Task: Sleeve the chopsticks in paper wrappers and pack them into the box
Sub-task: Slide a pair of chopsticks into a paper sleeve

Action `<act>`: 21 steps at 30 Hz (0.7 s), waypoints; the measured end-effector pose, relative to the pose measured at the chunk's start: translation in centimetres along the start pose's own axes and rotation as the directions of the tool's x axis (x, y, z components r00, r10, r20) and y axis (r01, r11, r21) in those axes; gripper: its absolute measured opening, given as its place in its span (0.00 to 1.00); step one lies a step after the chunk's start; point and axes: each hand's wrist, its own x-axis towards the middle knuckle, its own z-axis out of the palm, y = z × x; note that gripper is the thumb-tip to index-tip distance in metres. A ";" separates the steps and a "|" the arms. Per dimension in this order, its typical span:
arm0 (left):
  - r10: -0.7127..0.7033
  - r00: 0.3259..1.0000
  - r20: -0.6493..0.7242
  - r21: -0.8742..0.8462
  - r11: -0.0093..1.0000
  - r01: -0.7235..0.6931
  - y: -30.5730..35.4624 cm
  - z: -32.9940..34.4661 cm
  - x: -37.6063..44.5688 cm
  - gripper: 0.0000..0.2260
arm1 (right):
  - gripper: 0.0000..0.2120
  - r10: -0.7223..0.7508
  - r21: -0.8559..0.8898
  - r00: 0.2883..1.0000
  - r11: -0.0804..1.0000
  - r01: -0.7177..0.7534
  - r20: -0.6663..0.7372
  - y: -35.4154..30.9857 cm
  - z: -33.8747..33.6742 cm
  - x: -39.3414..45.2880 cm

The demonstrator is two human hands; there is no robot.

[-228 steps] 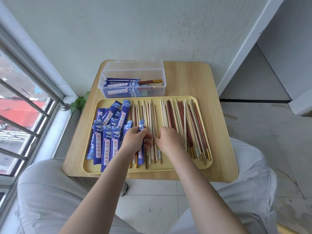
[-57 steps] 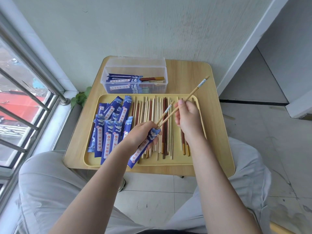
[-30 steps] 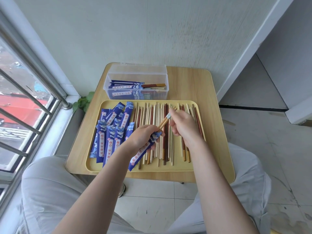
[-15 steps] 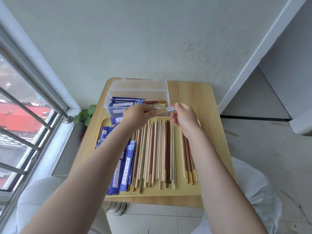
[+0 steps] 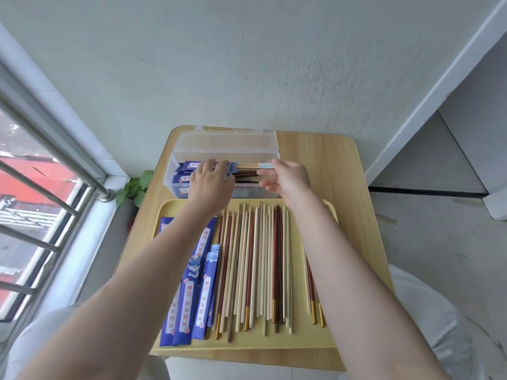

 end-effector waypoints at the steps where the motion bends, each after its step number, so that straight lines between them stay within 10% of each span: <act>1: -0.018 1.000 0.005 0.034 0.999 0.018 -0.3 0.2 0.0 0.22 | 0.14 0.027 -0.014 0.999 1.000 -0.026 0.028 -0.2 0.3 0.1; 7: -0.071 0.997 0.012 0.145 0.987 0.069 -1.1 0.5 0.4 0.24 | 0.21 -0.089 -0.250 0.996 0.964 0.091 0.018 -0.5 0.1 0.4; 14: -0.092 0.981 0.170 0.236 0.971 0.050 -1.9 -0.2 0.9 0.25 | 0.15 -0.233 -0.717 0.954 0.632 0.295 0.187 -0.8 0.0 -0.8; 21: -0.077 0.967 -0.243 -0.176 0.984 0.034 -0.6 -1.5 -5.5 0.14 | 0.12 -0.173 -0.793 0.954 0.531 0.300 0.245 2.5 0.2 -5.6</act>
